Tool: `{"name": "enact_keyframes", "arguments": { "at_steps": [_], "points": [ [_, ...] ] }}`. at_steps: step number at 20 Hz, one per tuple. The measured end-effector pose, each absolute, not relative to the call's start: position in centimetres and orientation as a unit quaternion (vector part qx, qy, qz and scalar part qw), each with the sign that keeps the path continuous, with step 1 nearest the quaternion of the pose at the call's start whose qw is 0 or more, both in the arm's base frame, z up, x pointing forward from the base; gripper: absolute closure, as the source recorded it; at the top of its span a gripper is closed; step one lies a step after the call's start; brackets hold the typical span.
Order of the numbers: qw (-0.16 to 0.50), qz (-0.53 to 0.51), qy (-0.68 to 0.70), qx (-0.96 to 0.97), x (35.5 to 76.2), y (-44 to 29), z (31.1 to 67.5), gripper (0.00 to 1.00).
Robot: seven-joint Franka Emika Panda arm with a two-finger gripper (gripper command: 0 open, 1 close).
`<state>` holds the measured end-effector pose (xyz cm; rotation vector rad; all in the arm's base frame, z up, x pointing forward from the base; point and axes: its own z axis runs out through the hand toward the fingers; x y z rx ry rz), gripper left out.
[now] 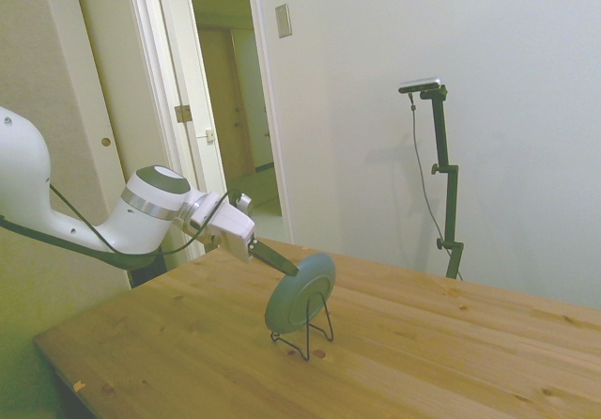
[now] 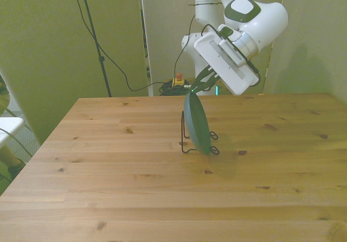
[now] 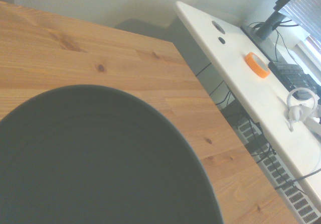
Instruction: Load the plate
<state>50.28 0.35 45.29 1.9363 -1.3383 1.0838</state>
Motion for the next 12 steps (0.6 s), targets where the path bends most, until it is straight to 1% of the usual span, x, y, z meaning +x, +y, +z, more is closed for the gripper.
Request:
{"name": "enact_keyframes", "arguments": {
  "at_steps": [10,11,12],
  "points": [
    [0.274,0.403,-0.497,0.718,50.14,0.15,45.02,1.0],
    [0.274,0.403,-0.497,0.718,50.1,0.14,45.01,0.0],
    [0.275,0.403,-0.497,0.718,50.04,0.12,45.0,0.0]
  ]
}}
